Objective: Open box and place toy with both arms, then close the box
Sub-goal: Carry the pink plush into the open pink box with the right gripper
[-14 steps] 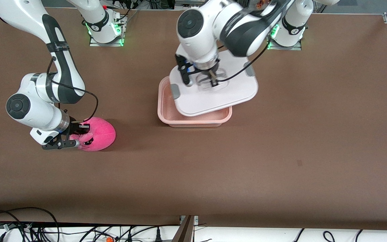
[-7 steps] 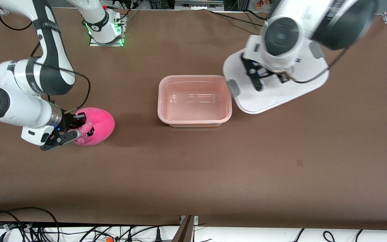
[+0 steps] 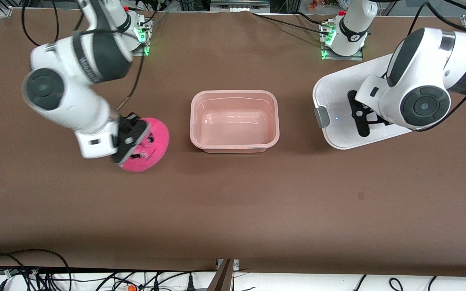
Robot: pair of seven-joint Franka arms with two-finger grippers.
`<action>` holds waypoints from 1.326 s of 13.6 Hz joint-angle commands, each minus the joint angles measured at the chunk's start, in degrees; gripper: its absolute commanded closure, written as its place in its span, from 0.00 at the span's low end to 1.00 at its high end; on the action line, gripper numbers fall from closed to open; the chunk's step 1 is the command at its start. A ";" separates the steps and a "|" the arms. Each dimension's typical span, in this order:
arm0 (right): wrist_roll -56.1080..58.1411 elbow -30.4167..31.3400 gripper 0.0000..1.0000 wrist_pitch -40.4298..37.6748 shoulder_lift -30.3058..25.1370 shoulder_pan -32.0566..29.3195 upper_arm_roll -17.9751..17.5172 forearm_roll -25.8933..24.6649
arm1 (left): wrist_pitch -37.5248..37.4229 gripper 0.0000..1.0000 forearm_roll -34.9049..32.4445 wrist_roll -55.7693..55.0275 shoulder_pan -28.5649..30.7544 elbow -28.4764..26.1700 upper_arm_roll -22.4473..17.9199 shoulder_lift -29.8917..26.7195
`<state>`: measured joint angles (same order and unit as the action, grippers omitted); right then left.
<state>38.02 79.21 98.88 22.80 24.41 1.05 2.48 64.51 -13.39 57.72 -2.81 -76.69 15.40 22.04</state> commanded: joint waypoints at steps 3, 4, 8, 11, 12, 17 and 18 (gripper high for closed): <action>1.89 -3.27 1.00 -2.99 1.02 12.39 0.36 -3.17 | -0.09 1.00 -2.08 2.75 0.97 -0.66 0.51 -0.95; 1.97 -3.27 1.00 -3.34 1.20 15.38 0.36 -5.88 | -0.09 1.00 -2.08 2.66 0.79 -0.66 0.51 -0.95; 1.27 -3.27 1.00 -3.09 2.51 21.46 0.45 -8.63 | 0.00 1.00 -2.08 2.66 1.23 -0.22 0.42 -0.86; -1.36 -3.27 1.00 -2.03 5.67 23.75 0.54 -10.11 | 0.00 1.00 -1.72 2.39 0.71 0.22 0.51 -0.51; -1.45 -3.27 1.00 -1.33 7.07 24.37 0.45 -10.73 | -0.18 1.00 -1.73 2.66 0.97 0.39 0.42 -0.51; -5.23 -3.27 1.00 2.53 12.87 25.43 0.54 -11.53 | -0.35 1.00 -1.55 2.57 0.97 0.48 0.59 -0.59; -5.49 -3.27 1.00 3.67 14.02 25.51 0.54 -11.53 | -0.44 1.00 -1.55 2.48 0.88 0.48 0.59 -0.51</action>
<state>33.91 77.76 102.02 34.29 49.23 0.89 -7.77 64.53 -13.85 58.71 -1.81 -76.57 15.68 22.18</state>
